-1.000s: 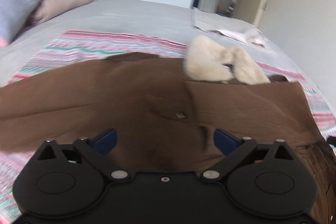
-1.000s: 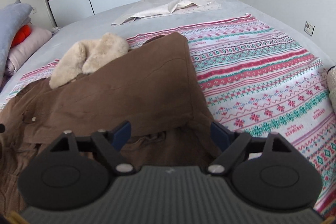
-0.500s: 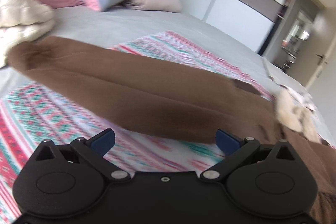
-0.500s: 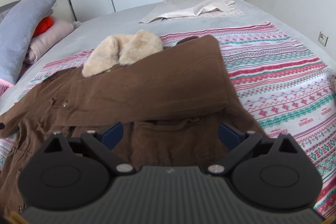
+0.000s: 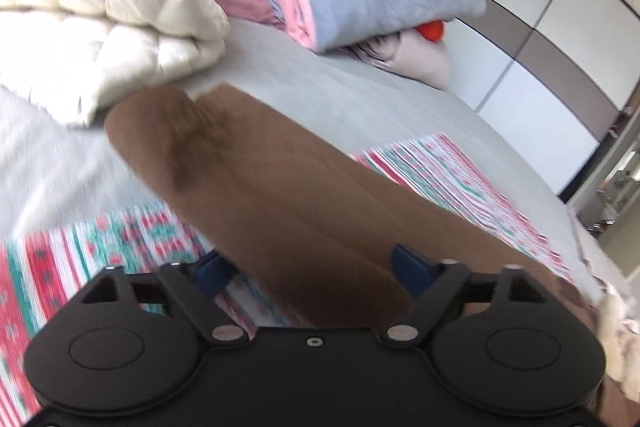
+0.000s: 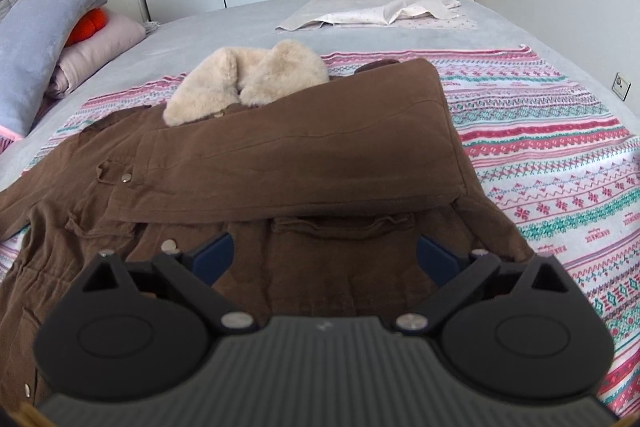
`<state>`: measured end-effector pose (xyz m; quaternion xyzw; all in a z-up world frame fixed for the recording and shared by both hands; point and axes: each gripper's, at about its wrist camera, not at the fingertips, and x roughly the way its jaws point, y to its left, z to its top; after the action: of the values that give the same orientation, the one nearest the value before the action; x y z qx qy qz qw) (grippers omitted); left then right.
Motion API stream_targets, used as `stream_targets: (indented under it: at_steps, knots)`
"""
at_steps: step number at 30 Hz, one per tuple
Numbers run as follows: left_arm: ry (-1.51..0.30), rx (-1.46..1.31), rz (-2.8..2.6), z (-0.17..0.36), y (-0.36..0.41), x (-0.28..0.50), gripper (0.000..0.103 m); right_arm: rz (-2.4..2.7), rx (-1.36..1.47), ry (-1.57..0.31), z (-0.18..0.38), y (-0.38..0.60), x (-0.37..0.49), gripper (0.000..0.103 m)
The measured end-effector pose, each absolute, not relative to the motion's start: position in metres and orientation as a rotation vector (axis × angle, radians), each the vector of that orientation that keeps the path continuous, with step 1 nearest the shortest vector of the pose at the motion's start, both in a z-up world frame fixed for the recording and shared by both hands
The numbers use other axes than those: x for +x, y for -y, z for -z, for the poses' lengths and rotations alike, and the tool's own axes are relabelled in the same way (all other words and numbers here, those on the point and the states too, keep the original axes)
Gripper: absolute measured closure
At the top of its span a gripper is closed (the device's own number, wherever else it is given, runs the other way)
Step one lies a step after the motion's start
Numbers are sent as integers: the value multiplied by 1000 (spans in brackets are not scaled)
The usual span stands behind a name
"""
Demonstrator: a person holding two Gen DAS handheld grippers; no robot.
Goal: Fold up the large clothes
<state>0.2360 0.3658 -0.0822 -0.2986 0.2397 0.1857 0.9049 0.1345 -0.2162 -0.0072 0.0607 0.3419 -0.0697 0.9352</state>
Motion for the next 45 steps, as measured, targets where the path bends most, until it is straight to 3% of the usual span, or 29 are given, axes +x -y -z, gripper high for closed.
stream_targets:
  at_steps: [1, 2, 3, 5, 9, 17, 25, 31, 37, 40, 43, 45]
  knots:
    - [-488, -623, -401, 83, -370, 240, 36, 142, 124, -695, 7, 217, 134, 3]
    - [-481, -636, -419, 85, -377, 242, 50, 143, 126, -695, 8, 219, 135, 3]
    - [-479, -647, -436, 85, -382, 245, 73, 146, 129, -698, 9, 221, 135, 3]
    - [-468, -655, -457, 77, -387, 250, 92, 151, 136, -706, 12, 224, 138, 3]
    - [-308, -588, -385, 34, -369, 246, 96, 164, 155, -704, 14, 232, 142, 3]
    - [-113, -492, -95, -66, -279, 244, 96, 146, 249, -677, 11, 244, 146, 3]
    - [-124, -465, 216, -112, -130, 259, 96, 132, 301, -602, 0, 253, 144, 3]
    - [-239, -426, 383, -81, -19, 267, 96, 138, 320, -566, 2, 266, 143, 3]
    - [-553, -341, 476, 9, 50, 275, 93, 188, 372, -552, 9, 288, 142, 3]
    - [-750, -173, 520, 58, 75, 280, 72, 214, 400, -561, 14, 297, 143, 3]
    - [-688, 8, 595, 65, 87, 258, 65, 220, 406, -568, 16, 299, 144, 3]
    - [-719, 10, 660, 54, 82, 250, 36, 211, 397, -569, 16, 296, 145, 3]
